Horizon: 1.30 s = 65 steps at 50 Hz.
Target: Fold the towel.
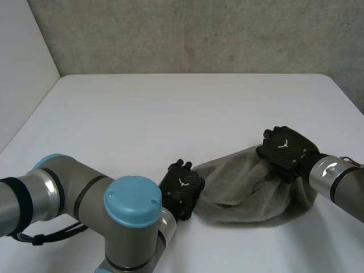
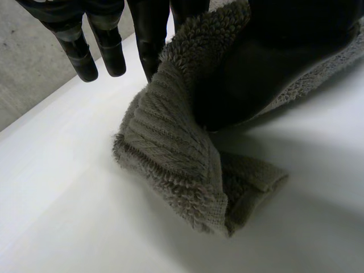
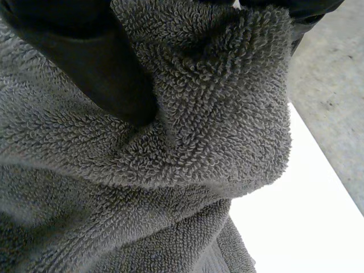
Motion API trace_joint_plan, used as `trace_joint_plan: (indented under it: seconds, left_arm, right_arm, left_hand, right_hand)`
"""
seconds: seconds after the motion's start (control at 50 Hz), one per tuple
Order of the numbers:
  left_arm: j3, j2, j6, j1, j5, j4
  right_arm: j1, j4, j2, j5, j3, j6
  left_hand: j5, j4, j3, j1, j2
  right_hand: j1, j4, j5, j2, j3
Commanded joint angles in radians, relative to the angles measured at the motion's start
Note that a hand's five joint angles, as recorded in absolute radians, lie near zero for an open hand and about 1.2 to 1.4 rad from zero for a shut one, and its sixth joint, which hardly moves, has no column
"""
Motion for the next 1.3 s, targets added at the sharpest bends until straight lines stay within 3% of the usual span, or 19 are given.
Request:
trace_joint_plan:
  seconds: [0.02, 0.18, 0.38, 0.4, 0.42, 0.44, 0.46, 0.58, 0.74, 0.82, 0.94, 1.06, 1.3]
  left_arm:
    - [-0.023, 0.125, -0.009, 0.052, -0.004, -0.002]
    - [-0.095, 0.317, -0.009, 0.174, -0.008, -0.005]
    - [-0.237, 0.429, -0.009, 0.273, -0.005, -0.017]
    - [-0.253, 0.428, -0.009, 0.277, -0.007, -0.017]
    - [-0.253, 0.428, -0.009, 0.277, -0.007, -0.017]
    - [-0.26, 0.423, -0.011, 0.282, -0.01, -0.015]
    - [-0.262, 0.418, -0.011, 0.288, -0.013, -0.015]
    - [-0.259, 0.38, -0.011, 0.305, -0.016, -0.017]
    - [-0.251, 0.36, -0.011, 0.328, -0.016, -0.015]
    - [-0.247, 0.366, -0.012, 0.348, -0.017, -0.017]
    - [-0.234, 0.392, -0.063, 0.362, -0.014, -0.031]
    - [-0.215, 0.417, -0.135, 0.366, -0.011, -0.067]
    - [-0.219, 0.421, -0.144, 0.363, -0.008, -0.074]
  right_arm:
    - [0.011, -0.002, -0.061, 0.02, -0.093, 0.251]
    - [0.048, -0.134, -0.026, -0.009, -0.303, 0.591]
    - [0.172, -0.05, 0.307, 0.029, -0.559, 0.612]
    - [0.189, -0.045, 0.353, 0.05, -0.58, 0.612]
    - [0.189, -0.045, 0.353, 0.051, -0.581, 0.612]
    - [0.203, -0.042, 0.387, 0.079, -0.594, 0.607]
    - [0.212, -0.048, 0.407, 0.115, -0.601, 0.598]
    - [0.223, -0.105, 0.337, 0.23, -0.55, 0.564]
    - [0.177, -0.177, 0.119, 0.233, -0.334, 0.532]
    - [0.128, -0.153, 0.094, 0.224, -0.279, 0.479]
    - [0.089, -0.067, 0.14, 0.212, -0.232, 0.337]
    - [0.066, -0.038, 0.171, 0.224, -0.239, 0.342]
    - [0.077, -0.036, 0.364, 0.153, -0.36, 0.391]
  left_hand:
    - [0.076, -0.059, -0.051, 0.124, 0.099]
    - [0.076, -0.059, -0.051, 0.124, 0.099]
    - [0.076, -0.059, -0.051, 0.124, 0.099]
    - [0.076, -0.059, -0.051, 0.124, 0.099]
    - [0.076, -0.059, -0.051, 0.124, 0.099]
    - [0.076, -0.059, -0.051, 0.124, 0.099]
    - [0.076, -0.059, -0.051, 0.124, 0.099]
    - [0.076, -0.059, -0.051, 0.124, 0.099]
    - [0.076, -0.059, -0.051, 0.124, 0.099]
    - [0.076, -0.059, -0.051, 0.124, 0.099]
    - [0.076, -0.059, -0.051, 0.124, 0.099]
    - [0.076, -0.059, -0.051, 0.124, 0.099]
    - [0.076, -0.059, -0.051, 0.124, 0.099]
  right_hand:
    - [0.137, -0.076, 0.111, 0.142, -0.043]
    - [0.137, -0.076, 0.111, 0.142, -0.043]
    - [0.137, -0.076, 0.111, 0.142, -0.043]
    - [-0.051, -0.076, -0.076, -0.046, -0.043]
    - [-0.053, -0.076, -0.078, -0.048, -0.043]
    - [-0.667, -0.076, -0.692, -0.661, -0.043]
    - [-1.085, -0.076, -1.11, -1.08, -0.043]
    - [-1.085, -0.076, -1.11, -1.08, -0.043]
    - [-1.085, -0.076, -1.11, -1.08, -0.043]
    - [-1.085, -0.076, -1.11, -1.08, -0.043]
    - [-1.085, -0.076, -1.11, -1.08, -0.043]
    - [-1.046, -0.076, -1.071, -1.04, -0.043]
    - [-0.852, -0.076, -0.877, -0.847, -0.043]
